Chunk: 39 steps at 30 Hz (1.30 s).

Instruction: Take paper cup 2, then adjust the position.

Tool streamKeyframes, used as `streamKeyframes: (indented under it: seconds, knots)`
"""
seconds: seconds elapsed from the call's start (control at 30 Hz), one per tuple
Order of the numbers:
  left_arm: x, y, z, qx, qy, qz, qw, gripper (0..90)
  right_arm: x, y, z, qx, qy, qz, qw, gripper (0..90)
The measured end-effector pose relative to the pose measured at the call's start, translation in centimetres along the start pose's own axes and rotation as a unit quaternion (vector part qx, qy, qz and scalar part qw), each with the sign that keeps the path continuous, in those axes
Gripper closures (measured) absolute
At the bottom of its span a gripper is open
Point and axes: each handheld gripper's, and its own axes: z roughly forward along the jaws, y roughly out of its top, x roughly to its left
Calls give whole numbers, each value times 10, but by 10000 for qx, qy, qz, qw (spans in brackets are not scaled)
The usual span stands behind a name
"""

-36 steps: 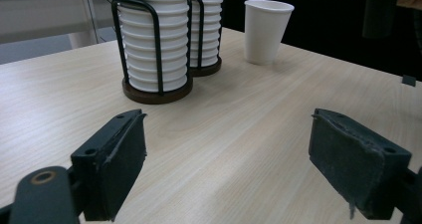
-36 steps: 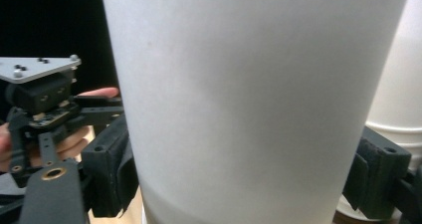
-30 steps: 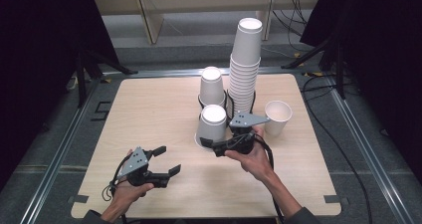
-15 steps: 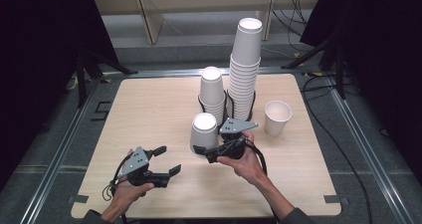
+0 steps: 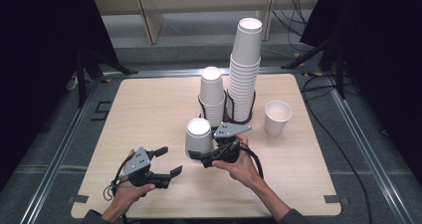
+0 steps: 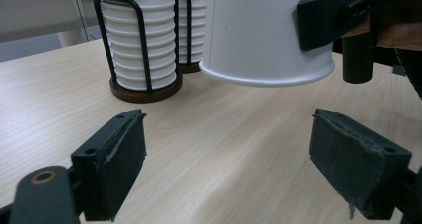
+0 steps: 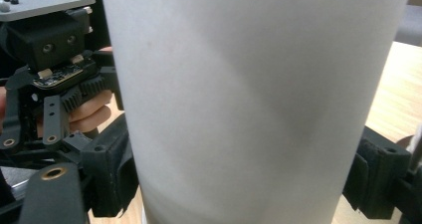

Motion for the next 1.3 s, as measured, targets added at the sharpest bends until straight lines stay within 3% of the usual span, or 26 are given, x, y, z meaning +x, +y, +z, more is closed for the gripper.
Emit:
streamKeyframes:
  seconds: [0.2, 0.3, 0.33, 0.4, 0.43, 0.53, 0.6, 0.63, 0.7, 0.77, 0.8, 0.87, 0.93, 0.97, 1.07, 1.17, 1.2, 1.23, 1.27, 1.3]
  knots:
    - [-1, 1, 1, -23, -28, 18, 10000, 146, 6, 0, 5, -23, 110, -21, 9999, 174]
    - [-4, 1, 1, 89, -103, 18, 9999, 146, 8, 0, 6, 46, 128, -39, 9999, 174]
    - [-4, 1, 2, -5, -159, 35, 9999, 146, 9, 0, 8, 17, 140, -27, 9999, 174]
    - [-5, 1, 0, 119, -140, 170, 9997, 146, 10, 0, 9, 73, 151, -28, 9999, 174]
    - [-5, 1, 0, 132, -139, 162, 9997, 146, 12, 0, 11, 31, 260, 108, 9996, 175]
    - [-5, 1, 1, 50, -115, 53, 9999, 146, 14, 1, 14, 64, 251, -50, 9997, 174]
    - [-5, 1, 1, 33, -130, 28, 9999, 144, 16, 1, 16, 142, 257, -20, 9996, 175]
    - [-5, 2, -1, 130, -108, 55, 9998, 144, 16, 0, 18, 114, 279, -60, 9995, 175]
    - [-6, 2, -1, 74, -127, 50, 9999, 141, 19, -1, 21, 133, 357, 74, 9992, 174]
    - [-6, 2, -1, 84, -157, 56, 9998, 141, 19, -1, 22, 171, 318, -68, 9993, 175]
    - [-6, 2, -1, 87, -174, 56, 9998, 143, 20, -2, 23, 144, 360, 69, 9992, 175]
    - [-6, 2, -1, 93, -196, 65, 9997, 142, 20, -1, 23, 208, 293, -72, 9993, 175]
    - [-6, 2, 0, 83, -228, 68, 9997, 140, 21, -1, 24, 191, 316, -58, 9993, 175]
    - [-7, 2, 0, 94, -222, 44, 9997, 140, 23, -1, 25, 181, 318, 82, 9993, 175]
    - [-8, 2, 1, 75, -269, 9, 9996, 129, 23, -1, 27, 166, 306, -46, 9994, 175]
    - [-8, 2, 2, 23, -316, -41, 9995, 128, 26, -2, 31, 150, 479, 42, 9987, 175]
    - [-9, 2, 2, 33, -308, -32, 9995, 119, 26, -1, 31, 182, 348, -78, 9992, 175]
    - [-9, 2, 2, 33, -295, -38, 9996, 105, 28, -1, 33, 147, 389, -11, 9991, 175]
    - [-9, 2, 2, 33, -280, -43, 9996, 94, 27, -1, 33, 133, 392, -89, 9991, 175]
    - [-9, 2, 2, 35, -270, -44, 9996, 83, 30, -1, 33, 202, 372, 54, 9991, 175]
